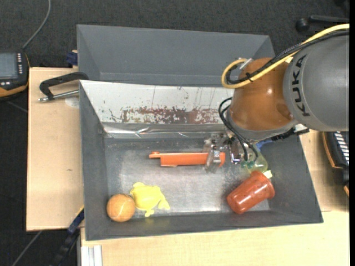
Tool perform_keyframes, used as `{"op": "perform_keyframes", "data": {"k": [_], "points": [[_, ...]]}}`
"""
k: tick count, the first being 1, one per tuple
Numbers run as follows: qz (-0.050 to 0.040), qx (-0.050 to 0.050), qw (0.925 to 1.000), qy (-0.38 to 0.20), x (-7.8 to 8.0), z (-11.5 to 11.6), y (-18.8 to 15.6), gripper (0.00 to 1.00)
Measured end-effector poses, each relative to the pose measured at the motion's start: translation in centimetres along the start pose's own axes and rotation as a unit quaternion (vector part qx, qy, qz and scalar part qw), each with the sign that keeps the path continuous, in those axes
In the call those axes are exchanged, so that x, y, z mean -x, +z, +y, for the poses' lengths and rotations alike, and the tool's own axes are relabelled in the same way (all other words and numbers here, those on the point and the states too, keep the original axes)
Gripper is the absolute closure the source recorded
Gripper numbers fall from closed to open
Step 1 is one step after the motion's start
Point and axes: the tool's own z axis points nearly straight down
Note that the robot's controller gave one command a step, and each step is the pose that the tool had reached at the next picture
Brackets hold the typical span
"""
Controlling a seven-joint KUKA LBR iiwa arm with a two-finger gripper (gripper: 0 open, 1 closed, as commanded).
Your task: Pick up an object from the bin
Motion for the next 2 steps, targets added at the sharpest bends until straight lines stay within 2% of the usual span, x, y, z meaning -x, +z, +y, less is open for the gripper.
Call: {"op": "perform_keyframes", "data": {"k": [1,2], "points": [[0.0065,0.0,1.0,0.0,-0.3,-0.2,2.1,1.0],[-0.0014,0.0,0.9983,-0.058,1.7,0.5,1.5,1.0]]}}
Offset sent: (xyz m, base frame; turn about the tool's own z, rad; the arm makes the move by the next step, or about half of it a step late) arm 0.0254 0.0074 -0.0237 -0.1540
